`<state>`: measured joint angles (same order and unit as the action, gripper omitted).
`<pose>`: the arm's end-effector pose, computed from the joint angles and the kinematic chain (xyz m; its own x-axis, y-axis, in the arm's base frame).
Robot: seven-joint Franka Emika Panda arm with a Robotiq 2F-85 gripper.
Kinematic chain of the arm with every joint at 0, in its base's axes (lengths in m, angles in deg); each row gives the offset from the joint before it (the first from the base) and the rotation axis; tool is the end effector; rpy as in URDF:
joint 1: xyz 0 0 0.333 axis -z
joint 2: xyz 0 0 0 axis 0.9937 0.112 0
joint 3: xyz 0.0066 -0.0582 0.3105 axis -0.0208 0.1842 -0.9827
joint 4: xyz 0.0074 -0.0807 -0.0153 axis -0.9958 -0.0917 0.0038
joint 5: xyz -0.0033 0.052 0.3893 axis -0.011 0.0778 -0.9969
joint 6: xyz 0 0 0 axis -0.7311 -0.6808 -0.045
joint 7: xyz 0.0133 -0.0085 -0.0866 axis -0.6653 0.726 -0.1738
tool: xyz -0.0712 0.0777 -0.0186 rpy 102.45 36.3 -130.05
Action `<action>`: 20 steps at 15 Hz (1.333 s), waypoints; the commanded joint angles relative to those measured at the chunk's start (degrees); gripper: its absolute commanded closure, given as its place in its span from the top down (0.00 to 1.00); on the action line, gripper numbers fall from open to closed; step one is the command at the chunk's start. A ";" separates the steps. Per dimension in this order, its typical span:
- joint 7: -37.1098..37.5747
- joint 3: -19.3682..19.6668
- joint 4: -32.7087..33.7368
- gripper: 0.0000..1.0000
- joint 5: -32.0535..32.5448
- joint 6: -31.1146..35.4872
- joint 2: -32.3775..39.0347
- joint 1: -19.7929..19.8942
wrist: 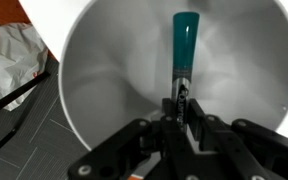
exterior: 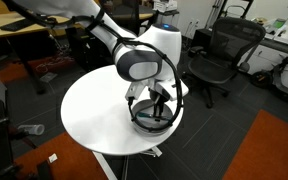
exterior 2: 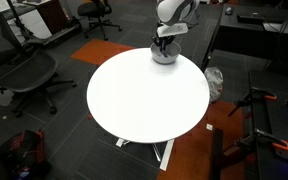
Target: Remove the green marker from the grey bowl
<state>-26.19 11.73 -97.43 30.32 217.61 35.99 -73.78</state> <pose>0.6555 -0.2509 0.1696 0.5921 -0.7985 0.1088 -0.8046 -0.5934 0.0235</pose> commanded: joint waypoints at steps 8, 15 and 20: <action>-5.17 0.01 -14.76 0.05 -0.47 -1.26 -19.07 -0.44; -2.32 0.26 -28.90 0.05 2.67 -5.08 -35.43 -4.45; 2.40 -2.64 -35.52 0.05 6.06 -10.20 -44.77 -7.33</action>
<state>-28.34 10.84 -127.70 33.50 210.29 -1.99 -79.61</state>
